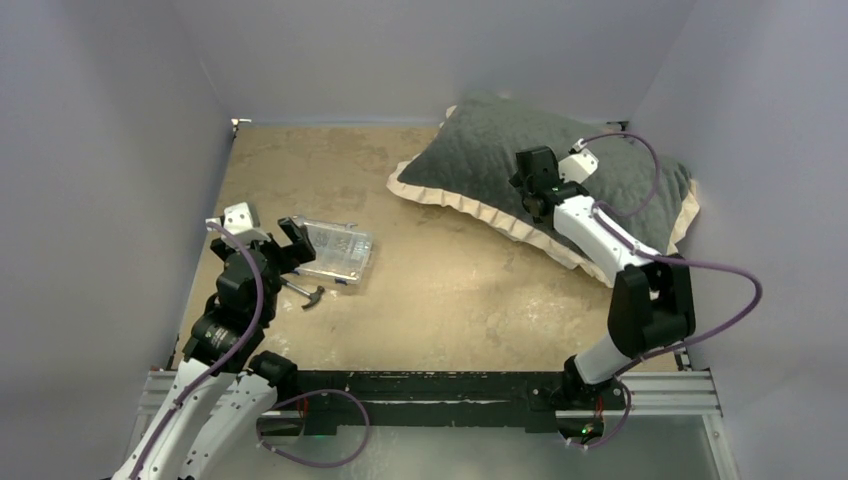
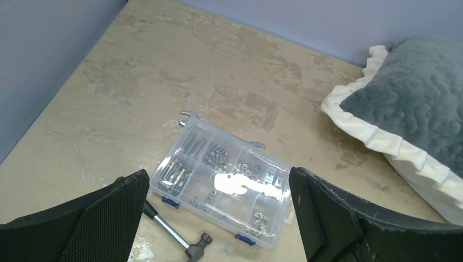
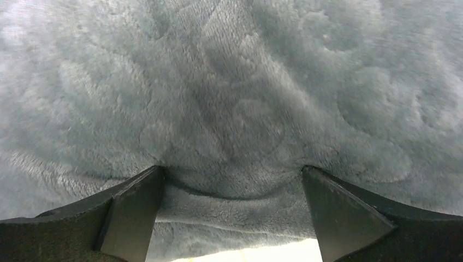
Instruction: Remove the pillowcase from the pillow
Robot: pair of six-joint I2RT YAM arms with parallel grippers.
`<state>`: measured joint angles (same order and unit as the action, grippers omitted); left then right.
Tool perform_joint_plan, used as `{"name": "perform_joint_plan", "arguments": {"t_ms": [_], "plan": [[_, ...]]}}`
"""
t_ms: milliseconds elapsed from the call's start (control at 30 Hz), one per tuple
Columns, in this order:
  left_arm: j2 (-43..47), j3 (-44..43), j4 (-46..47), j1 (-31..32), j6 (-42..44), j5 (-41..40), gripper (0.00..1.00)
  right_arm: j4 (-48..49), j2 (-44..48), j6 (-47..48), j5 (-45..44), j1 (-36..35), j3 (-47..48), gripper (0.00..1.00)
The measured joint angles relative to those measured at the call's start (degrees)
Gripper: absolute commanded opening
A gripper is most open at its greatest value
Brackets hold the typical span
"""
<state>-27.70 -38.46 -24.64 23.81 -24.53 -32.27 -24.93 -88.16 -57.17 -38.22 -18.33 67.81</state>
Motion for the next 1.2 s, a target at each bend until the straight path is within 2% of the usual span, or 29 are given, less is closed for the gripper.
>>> {"name": "perform_joint_plan", "arguments": {"t_ms": [133,200,233,333,367,400,633,933,1200], "plan": [[-0.09,0.02,0.44,0.00,0.02,0.52,0.99,2.51,-4.55,0.83,0.04,0.72,0.00,0.95],[-0.28,0.02,0.83,0.00,0.02,0.66,0.99,4.55,-5.77,1.97,0.24,0.72,-0.15,0.87],[-0.46,0.02,1.07,0.00,0.04,0.76,0.99,6.12,-6.29,2.60,0.35,0.72,-0.48,0.79],[-0.96,0.02,1.29,0.00,0.04,1.03,0.99,9.49,-7.67,5.03,1.36,0.76,-1.20,0.32],[-1.07,0.02,1.31,0.00,0.04,1.03,0.99,10.73,-8.31,5.92,1.99,0.76,-1.31,0.13],[-1.11,0.02,1.31,0.00,0.04,1.07,0.99,11.91,-9.01,6.86,2.64,0.76,-1.33,0.00],[-0.98,0.02,1.44,-0.07,0.04,1.18,0.99,14.51,-9.81,11.85,7.37,0.72,0.07,0.00],[-1.27,0.15,2.01,-2.64,0.04,3.63,0.99,12.68,-4.04,17.40,18.69,-0.79,8.72,0.00],[-1.44,0.74,2.80,-3.61,0.04,5.68,0.99,12.79,-2.73,16.63,27.56,-6.91,10.29,0.00]]}}
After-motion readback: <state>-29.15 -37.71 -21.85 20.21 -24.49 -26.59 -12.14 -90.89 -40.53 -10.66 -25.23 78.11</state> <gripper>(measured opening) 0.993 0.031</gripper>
